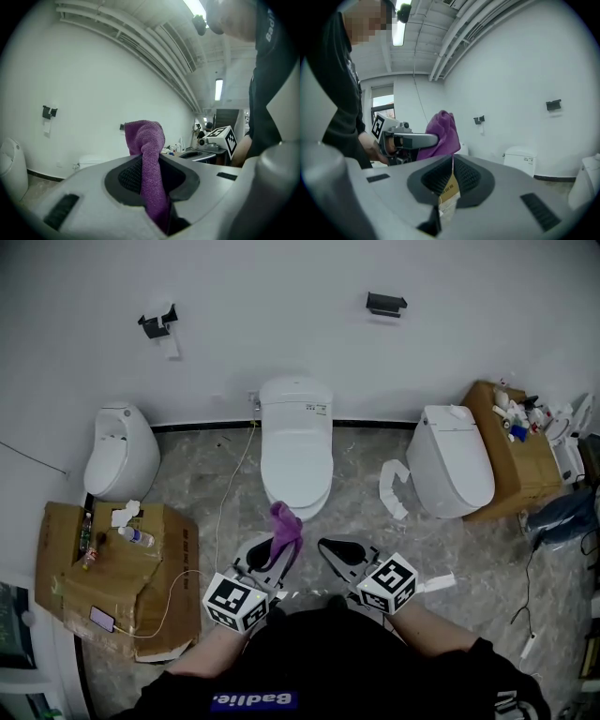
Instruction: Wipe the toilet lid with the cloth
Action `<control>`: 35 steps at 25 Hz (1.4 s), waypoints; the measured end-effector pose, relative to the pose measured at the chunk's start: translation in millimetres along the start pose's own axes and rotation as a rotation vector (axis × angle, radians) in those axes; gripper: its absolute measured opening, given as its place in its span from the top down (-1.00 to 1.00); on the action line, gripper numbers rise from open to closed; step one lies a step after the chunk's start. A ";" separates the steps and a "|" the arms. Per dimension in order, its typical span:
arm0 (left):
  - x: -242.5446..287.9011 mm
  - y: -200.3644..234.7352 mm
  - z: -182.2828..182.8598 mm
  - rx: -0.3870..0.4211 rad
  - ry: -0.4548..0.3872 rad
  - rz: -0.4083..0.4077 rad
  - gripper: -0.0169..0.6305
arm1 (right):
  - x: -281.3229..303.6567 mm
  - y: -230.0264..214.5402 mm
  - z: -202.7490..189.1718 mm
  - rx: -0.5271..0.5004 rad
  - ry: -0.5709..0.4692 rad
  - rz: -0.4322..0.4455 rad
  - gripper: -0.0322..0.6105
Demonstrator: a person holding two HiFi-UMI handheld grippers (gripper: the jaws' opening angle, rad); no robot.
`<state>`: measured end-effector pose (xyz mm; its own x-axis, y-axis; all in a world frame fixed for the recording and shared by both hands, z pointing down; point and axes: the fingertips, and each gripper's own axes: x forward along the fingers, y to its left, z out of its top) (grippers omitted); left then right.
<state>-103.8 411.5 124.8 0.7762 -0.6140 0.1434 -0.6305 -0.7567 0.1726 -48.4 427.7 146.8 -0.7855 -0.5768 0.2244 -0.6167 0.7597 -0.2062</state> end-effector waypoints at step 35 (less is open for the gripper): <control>-26.3 -43.4 -8.7 0.031 -0.024 -0.137 0.74 | 0.5 43.6 -0.1 -0.019 -0.026 -0.035 0.80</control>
<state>-96.9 462.4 122.0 0.8551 -0.5094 0.0969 -0.5185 -0.8401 0.1591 -75.7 460.6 138.0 -0.7650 -0.6103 0.2058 -0.6426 0.7445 -0.1808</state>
